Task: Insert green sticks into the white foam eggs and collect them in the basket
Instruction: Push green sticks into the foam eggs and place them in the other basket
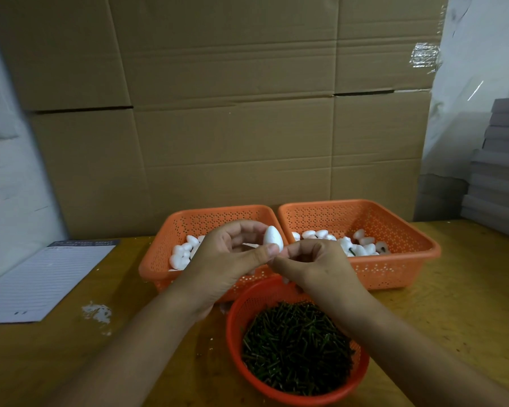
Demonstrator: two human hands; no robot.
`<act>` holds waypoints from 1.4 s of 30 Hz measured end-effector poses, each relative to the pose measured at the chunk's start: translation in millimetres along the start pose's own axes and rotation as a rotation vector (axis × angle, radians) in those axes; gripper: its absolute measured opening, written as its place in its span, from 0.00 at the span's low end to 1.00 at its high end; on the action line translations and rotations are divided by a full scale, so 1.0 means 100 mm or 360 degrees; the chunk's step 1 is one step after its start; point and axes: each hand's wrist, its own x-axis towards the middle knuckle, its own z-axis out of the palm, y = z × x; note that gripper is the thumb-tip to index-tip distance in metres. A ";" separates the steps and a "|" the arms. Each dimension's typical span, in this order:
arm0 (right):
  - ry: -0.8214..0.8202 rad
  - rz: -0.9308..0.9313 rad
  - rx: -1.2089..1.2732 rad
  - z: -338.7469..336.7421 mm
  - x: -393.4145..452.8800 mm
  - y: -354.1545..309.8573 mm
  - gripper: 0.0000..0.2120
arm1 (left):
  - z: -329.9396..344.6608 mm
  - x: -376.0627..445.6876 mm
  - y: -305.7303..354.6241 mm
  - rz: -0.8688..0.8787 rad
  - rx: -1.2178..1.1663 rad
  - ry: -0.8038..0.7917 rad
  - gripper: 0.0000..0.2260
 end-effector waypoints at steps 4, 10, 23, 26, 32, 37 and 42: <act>-0.0056 -0.0038 -0.0022 -0.02 0.00 -0.03 0.08 | -0.02 0.00 0.00 -0.0045 -0.0063 -0.0070 0.15; -0.0173 -0.0015 0.0053 -0.06 -0.01 -0.07 0.08 | -0.08 0.01 0.00 -0.0098 -0.0299 -0.0216 0.12; -0.0329 0.0037 0.0128 -0.03 -0.02 -0.09 0.14 | -0.09 0.01 0.00 -0.0083 -0.0263 -0.0313 0.16; -0.0253 0.0043 0.0155 -0.02 -0.02 -0.06 0.11 | -0.09 0.00 0.02 -0.0081 -0.0268 -0.0273 0.17; -0.0089 0.0053 0.0126 -0.01 0.01 -0.02 0.08 | -0.02 -0.01 0.04 -0.0023 -0.0218 -0.0108 0.20; -0.0116 0.0040 0.0060 -0.01 -0.01 -0.01 0.10 | -0.01 -0.02 0.05 0.0053 -0.0079 -0.0078 0.17; -0.0126 0.0014 0.0069 -0.01 -0.01 -0.02 0.11 | -0.01 -0.01 0.05 0.0077 -0.0086 -0.0071 0.15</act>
